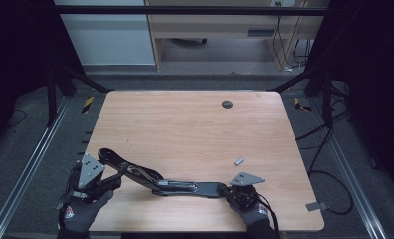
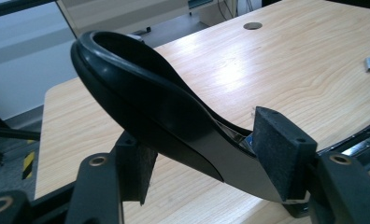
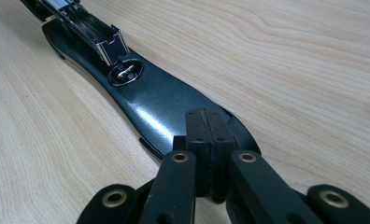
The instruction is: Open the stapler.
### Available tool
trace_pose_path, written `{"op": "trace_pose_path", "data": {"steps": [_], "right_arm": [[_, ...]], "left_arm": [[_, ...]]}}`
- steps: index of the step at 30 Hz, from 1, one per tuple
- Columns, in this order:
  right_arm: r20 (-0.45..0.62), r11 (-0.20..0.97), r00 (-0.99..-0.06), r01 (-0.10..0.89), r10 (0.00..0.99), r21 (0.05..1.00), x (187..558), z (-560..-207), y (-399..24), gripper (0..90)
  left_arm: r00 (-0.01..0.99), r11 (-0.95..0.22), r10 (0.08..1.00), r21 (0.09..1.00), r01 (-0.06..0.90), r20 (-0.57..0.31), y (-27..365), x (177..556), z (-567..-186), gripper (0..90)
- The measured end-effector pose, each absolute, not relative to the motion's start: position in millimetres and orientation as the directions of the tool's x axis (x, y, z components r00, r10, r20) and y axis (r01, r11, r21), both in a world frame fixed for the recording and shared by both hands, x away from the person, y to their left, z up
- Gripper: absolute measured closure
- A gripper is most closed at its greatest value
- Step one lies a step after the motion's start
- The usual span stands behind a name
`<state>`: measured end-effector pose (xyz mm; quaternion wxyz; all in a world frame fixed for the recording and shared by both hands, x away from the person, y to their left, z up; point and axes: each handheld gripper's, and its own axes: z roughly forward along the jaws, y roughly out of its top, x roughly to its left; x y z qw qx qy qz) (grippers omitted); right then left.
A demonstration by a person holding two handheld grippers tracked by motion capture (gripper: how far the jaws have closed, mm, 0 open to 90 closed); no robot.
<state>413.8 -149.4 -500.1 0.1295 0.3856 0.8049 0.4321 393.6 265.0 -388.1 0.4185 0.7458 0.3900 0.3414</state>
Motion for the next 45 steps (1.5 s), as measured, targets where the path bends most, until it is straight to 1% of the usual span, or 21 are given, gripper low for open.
{"op": "trace_pose_path", "data": {"steps": [12, 22, 45], "right_arm": [[0.123, 0.331, -0.669, 0.509, 0.733, 0.795, 414, -500, -150, 90.0], [0.127, 0.328, -0.668, 0.511, 0.733, 0.795, 414, -500, -150, 90.0], [0.13, 0.328, -0.666, 0.516, 0.734, 0.792, 414, -500, -149, 90.0]], "left_arm": [[0.466, -0.331, 0.869, 0.894, 0.301, 0.165, 271, 388, -387, 34.6], [0.461, -0.342, 0.871, 0.883, 0.322, 0.169, 277, 379, -392, 33.4], [0.46, -0.394, 0.868, 0.824, 0.407, 0.188, 281, 379, -427, 33.7]]}}
